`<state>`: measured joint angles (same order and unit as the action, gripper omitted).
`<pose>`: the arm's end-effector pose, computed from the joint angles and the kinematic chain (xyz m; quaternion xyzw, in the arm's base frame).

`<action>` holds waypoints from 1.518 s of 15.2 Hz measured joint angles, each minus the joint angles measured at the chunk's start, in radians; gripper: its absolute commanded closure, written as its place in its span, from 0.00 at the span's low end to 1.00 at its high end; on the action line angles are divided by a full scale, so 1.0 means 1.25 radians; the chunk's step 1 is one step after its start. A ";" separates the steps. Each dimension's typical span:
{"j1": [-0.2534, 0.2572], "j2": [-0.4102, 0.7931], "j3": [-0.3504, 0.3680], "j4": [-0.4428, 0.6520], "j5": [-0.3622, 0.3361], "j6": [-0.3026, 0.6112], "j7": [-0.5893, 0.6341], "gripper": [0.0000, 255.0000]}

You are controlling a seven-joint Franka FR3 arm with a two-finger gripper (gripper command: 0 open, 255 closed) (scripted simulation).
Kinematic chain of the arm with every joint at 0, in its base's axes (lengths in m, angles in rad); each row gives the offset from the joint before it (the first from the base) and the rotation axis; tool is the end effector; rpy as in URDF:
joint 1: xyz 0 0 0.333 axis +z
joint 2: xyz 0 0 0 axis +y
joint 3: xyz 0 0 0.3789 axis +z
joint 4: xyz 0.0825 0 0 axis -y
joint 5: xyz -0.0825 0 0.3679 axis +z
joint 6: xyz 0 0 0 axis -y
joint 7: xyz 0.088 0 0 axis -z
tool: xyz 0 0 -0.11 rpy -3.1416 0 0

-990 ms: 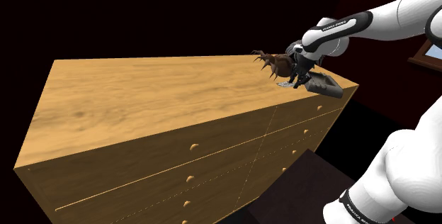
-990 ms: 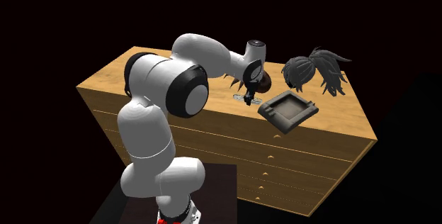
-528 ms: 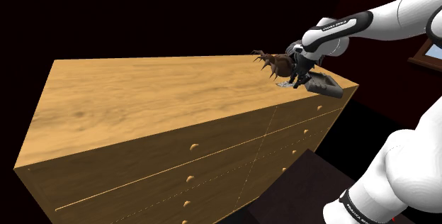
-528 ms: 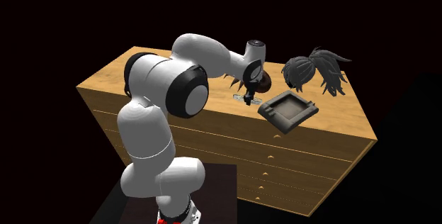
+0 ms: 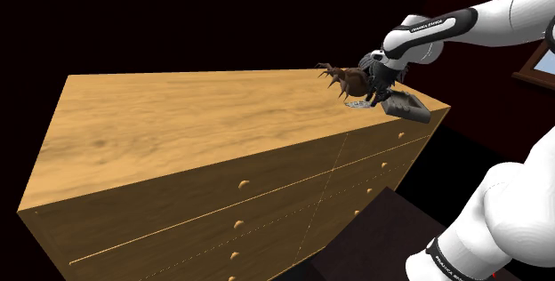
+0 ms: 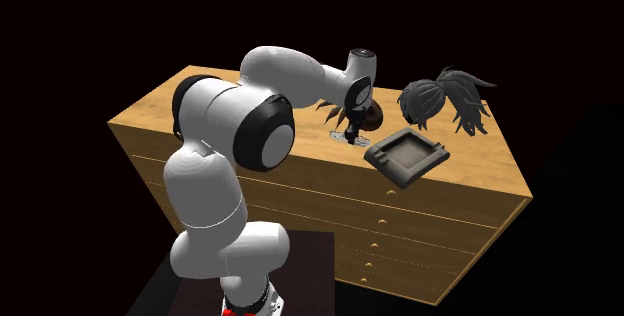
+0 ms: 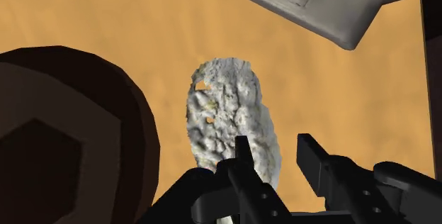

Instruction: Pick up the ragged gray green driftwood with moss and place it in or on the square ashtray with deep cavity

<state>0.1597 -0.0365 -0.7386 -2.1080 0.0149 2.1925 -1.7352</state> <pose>0.4445 -0.2947 0.5068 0.8385 0.5417 0.0394 0.0435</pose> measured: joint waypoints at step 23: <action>-0.121 0.380 0.070 0.436 0.359 -0.533 -0.621 1.00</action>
<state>0.0090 0.4384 -0.6517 -1.5634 0.4632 1.5263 -2.5116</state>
